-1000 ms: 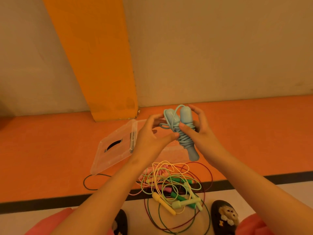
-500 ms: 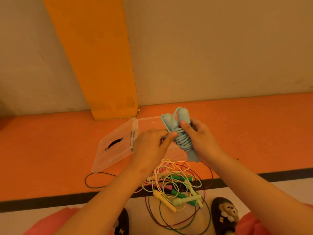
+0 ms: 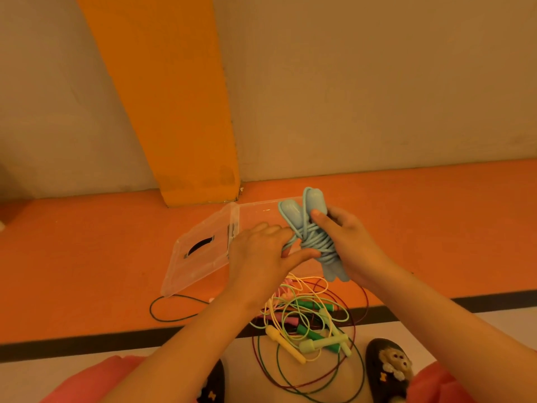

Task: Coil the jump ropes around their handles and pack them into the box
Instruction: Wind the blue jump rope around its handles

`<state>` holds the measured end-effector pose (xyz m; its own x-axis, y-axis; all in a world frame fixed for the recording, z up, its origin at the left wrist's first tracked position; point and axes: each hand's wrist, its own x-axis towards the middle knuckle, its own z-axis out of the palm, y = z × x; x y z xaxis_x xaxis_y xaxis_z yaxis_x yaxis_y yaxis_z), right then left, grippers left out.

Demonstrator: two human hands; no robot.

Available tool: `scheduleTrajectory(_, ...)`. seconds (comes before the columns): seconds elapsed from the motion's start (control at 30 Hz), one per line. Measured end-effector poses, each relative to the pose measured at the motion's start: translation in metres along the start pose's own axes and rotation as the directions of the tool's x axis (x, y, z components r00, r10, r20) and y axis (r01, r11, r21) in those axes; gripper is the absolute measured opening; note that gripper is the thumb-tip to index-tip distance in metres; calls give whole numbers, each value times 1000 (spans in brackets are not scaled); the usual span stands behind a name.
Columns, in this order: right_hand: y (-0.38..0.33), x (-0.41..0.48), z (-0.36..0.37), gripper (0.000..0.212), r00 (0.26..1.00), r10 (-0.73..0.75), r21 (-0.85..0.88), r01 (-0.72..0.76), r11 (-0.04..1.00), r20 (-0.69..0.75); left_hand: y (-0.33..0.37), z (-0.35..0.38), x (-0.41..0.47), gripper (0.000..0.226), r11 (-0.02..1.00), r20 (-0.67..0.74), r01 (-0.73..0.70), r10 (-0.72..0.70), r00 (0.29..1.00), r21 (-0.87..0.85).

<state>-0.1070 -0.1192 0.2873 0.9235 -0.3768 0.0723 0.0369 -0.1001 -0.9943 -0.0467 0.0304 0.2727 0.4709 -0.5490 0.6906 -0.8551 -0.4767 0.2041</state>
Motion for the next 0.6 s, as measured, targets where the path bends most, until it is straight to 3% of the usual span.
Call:
scheduleTrajectory(0.1, 0, 0, 0, 22, 998, 28, 133, -34, 991, 52, -2, 2, 2, 47, 997, 17, 19, -20, 1000, 76)
scheduleTrajectory(0.23, 0, -3, -4, 40, 962, 76, 226, -138, 964, 263, -12, -2, 11, 59, 969, 132, 229, -215, 968, -95)
scheduleTrajectory(0.33, 6, 0, -4, 53, 979, 17, 206, -59, 977, 202, -20, -1, 12, 67, 923, 209, 255, -199, 957, -288)
scheduleTrajectory(0.47, 18, 6, -1, 52, 987, 11, 244, -51, 968, 160, -20, 8, 8, 70, 857, 216, 299, -226, 950, -419)
scheduleTrajectory(0.6, 26, 10, 8, 26, 987, 53, 285, -94, 954, 150, -29, 11, 1, 79, 728, 313, 430, -302, 900, -534)
